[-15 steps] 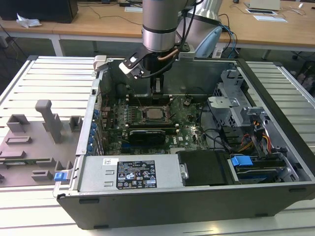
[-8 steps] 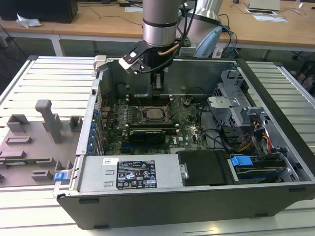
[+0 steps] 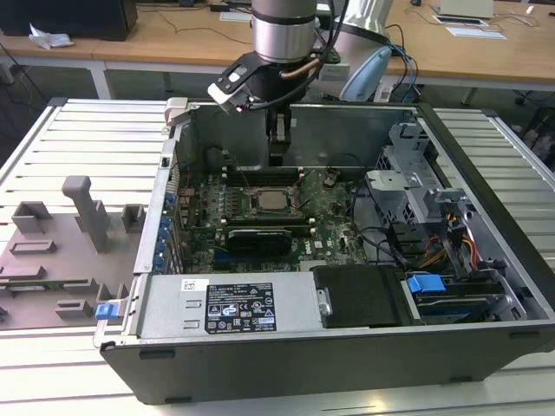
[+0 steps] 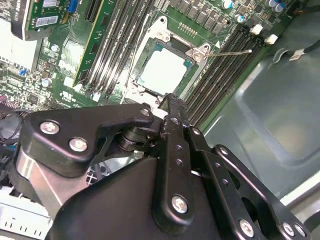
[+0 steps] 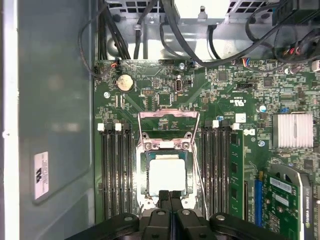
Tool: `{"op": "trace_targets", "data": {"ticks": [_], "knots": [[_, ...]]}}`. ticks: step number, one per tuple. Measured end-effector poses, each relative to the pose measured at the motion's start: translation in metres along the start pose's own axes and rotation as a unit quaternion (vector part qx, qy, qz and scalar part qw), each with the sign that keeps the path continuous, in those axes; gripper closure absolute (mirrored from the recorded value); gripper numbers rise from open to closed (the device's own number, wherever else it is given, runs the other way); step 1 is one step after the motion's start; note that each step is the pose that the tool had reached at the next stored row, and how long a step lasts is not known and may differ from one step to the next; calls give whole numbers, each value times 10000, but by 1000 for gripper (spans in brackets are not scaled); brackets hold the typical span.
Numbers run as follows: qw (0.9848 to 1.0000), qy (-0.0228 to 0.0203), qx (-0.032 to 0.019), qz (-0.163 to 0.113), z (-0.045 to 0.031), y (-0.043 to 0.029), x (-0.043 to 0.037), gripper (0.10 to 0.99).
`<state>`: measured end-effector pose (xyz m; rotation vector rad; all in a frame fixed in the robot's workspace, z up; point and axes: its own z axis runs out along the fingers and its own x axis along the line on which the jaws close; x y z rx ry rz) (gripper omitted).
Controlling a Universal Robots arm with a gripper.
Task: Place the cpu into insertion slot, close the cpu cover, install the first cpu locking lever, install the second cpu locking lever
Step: 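Place the cpu into insertion slot, then close the cpu cover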
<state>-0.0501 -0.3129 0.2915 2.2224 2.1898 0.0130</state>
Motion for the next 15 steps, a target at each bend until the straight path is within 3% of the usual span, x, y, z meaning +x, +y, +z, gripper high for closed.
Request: {"op": "trace_targets", "data": {"ticks": [2,4,15], "knots": [[10000,0,0,0,-81,2,-1,980],[10000,1,0,0,-107,2,-1,980],[10000,-1,1,-1,-111,14,-1,980]]}}
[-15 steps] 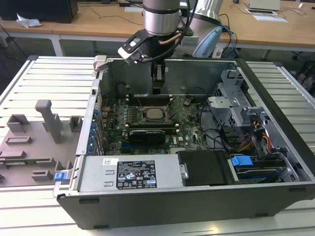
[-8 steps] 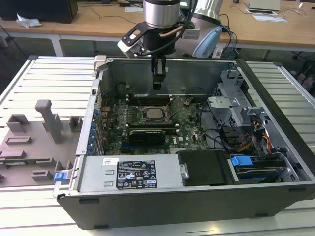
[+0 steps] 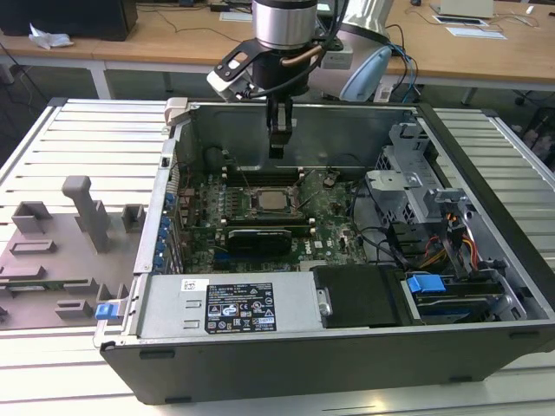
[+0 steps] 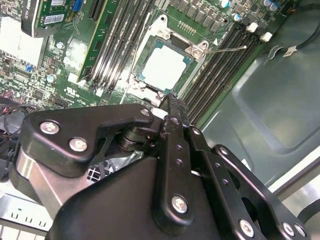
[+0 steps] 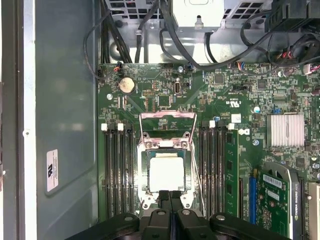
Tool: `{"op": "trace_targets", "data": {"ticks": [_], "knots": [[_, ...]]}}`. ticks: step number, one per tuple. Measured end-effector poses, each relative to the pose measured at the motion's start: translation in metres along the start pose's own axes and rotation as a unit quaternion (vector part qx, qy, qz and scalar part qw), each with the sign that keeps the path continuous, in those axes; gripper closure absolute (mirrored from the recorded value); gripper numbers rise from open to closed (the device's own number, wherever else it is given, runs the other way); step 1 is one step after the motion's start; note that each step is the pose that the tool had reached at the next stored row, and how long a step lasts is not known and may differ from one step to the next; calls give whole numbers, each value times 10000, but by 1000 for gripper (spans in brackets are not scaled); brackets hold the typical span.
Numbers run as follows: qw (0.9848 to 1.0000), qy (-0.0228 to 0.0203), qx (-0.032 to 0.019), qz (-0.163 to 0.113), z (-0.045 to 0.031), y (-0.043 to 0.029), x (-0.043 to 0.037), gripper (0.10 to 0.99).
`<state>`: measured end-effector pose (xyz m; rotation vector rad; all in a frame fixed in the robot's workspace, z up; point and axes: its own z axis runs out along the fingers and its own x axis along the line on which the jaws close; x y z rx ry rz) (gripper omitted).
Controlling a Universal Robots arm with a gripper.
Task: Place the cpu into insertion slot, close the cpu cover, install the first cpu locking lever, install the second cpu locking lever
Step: 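Close the cpu cover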
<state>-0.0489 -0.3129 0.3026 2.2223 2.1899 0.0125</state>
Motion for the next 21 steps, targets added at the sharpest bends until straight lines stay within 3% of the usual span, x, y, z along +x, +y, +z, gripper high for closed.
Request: {"op": "trace_targets", "data": {"ticks": [7,11,16,21], "knots": [[10000,1,18,1,6,244,4,980],[10000,-1,43,0,11,510,9,980],[10000,-1,67,0,17,717,14,980],[10000,-3,92,0,21,882,17,980]]}}
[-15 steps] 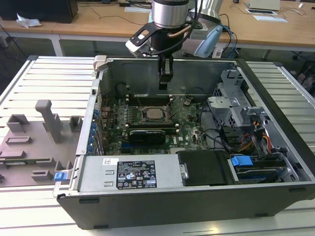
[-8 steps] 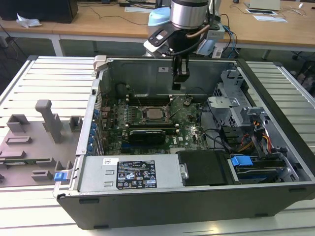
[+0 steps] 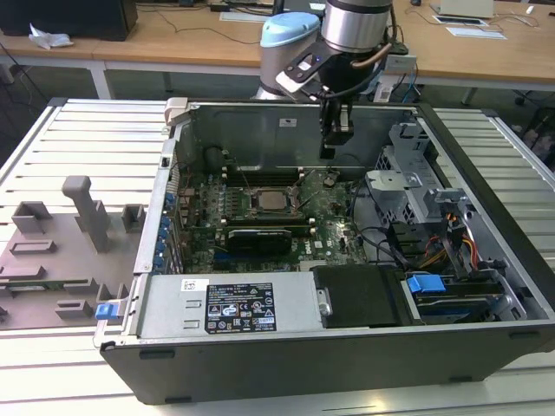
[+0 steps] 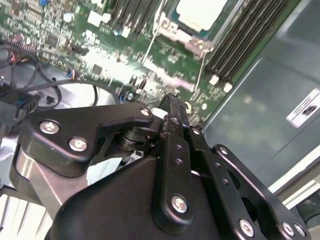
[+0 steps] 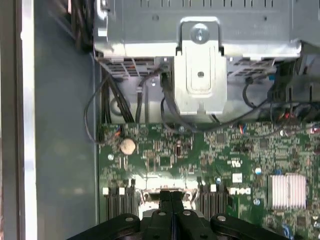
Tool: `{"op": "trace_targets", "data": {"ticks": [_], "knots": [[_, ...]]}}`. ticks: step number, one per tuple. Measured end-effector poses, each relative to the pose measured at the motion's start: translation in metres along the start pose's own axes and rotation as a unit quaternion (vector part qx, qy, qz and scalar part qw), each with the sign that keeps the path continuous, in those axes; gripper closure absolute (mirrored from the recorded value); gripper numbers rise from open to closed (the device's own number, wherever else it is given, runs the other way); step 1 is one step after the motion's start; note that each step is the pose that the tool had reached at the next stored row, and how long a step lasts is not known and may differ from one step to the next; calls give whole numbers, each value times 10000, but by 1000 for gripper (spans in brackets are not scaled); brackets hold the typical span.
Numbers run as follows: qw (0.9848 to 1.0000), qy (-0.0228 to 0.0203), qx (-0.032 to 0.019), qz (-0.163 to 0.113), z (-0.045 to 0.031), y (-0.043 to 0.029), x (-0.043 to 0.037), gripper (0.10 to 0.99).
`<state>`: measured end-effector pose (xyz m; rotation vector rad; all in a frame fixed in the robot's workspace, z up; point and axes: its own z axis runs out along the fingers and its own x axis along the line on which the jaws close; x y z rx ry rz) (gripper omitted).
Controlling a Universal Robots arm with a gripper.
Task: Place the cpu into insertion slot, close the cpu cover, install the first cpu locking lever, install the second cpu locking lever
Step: 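Close the cpu cover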
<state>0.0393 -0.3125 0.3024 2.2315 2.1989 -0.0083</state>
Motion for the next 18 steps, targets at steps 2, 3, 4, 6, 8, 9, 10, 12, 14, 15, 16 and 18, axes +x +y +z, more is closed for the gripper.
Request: {"op": "trace_targets", "data": {"ticks": [2,3,4,6,8,9,10,12,14,15,16,18], "knots": [[10000,0,15,-1,3,73,1,980],[10000,0,31,-1,13,136,2,980],[10000,0,49,-1,33,176,3,980],[10000,0,66,-1,70,202,4,980],[10000,-1,78,-1,113,220,5,980],[10000,-1,82,-1,135,225,5,980],[10000,0,84,-1,153,226,5,980],[10000,-1,90,-1,241,226,6,980],[10000,-1,94,-1,329,226,7,980],[10000,-1,94,-1,361,226,7,980],[10000,-1,94,-1,391,226,7,980],[10000,-1,94,-1,467,226,8,980]]}}
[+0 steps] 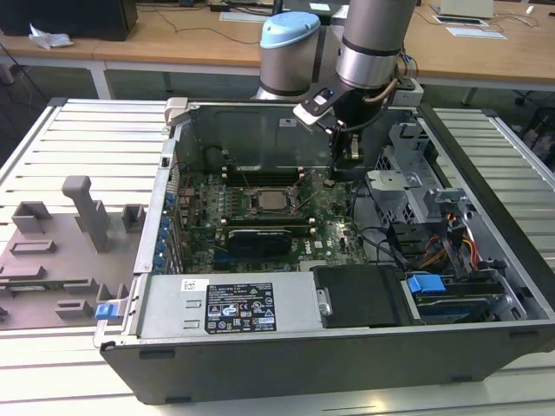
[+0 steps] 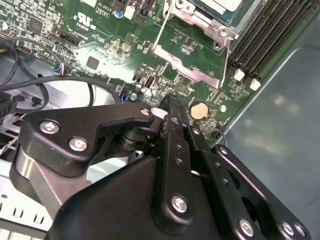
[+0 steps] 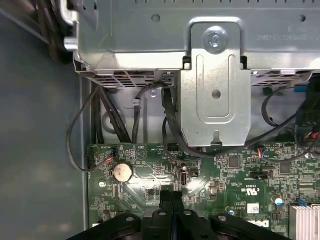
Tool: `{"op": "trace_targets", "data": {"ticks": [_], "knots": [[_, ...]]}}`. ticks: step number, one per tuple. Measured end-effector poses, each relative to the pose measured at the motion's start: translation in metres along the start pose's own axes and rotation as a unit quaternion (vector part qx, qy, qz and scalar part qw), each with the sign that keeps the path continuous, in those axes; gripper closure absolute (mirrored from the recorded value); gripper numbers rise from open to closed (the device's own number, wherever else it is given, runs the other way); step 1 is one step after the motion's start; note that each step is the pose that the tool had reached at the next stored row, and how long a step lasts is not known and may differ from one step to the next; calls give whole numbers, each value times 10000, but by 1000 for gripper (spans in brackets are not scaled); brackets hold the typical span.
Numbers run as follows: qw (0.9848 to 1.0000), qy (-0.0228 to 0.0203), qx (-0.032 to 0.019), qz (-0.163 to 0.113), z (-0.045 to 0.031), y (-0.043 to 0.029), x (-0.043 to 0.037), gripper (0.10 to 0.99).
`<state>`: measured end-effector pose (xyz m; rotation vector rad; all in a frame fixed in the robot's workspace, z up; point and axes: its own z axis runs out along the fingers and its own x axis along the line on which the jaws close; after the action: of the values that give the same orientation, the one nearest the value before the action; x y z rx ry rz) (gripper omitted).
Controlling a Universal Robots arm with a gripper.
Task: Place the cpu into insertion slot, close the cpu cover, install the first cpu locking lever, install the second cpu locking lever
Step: 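Close the cpu cover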
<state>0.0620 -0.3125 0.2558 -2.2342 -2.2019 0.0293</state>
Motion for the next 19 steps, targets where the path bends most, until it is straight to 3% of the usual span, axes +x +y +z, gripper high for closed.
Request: {"op": "trace_targets", "data": {"ticks": [7,10,11,12,19], "knots": [[10000,-1,0,0,72,-49,3,980],[10000,0,0,0,85,-119,5,980],[10000,0,0,1,91,-201,4,980],[10000,0,0,0,93,-230,4,980],[10000,0,0,0,102,-323,2,980]]}}
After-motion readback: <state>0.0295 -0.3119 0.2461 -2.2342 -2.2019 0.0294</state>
